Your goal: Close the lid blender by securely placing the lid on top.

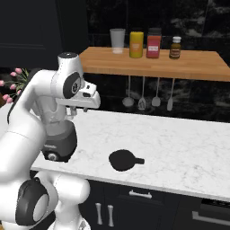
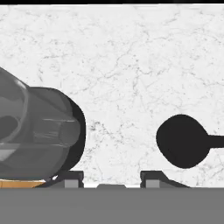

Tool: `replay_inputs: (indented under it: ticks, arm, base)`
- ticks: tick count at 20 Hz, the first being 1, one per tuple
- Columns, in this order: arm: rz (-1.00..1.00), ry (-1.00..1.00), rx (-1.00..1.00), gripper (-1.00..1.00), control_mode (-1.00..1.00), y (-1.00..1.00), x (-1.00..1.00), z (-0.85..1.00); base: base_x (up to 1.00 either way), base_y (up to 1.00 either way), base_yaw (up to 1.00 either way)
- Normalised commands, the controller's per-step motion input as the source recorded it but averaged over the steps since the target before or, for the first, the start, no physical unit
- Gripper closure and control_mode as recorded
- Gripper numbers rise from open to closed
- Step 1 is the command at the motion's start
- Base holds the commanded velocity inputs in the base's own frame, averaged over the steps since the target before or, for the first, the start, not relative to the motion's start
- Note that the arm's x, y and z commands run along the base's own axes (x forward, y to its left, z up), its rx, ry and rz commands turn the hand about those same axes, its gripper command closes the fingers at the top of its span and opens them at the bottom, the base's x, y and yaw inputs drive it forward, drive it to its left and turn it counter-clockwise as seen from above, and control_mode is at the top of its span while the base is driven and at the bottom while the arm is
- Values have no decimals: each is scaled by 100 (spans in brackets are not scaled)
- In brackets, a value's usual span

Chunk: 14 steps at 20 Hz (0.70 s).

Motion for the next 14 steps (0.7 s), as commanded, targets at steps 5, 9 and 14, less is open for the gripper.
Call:
replay_inputs:
  ticks: [5,9,14]
  arm:
    - [1,-9,0,-100,-100,-7,-19,-3]
    - [23,-50,1,-100,-100,-91,-84,-9]
    - [37,-41,5,-100,-100,-100,-58,-22]
  base:
    - [0,0,0]
    - [0,0,0]
    - [0,0,0]
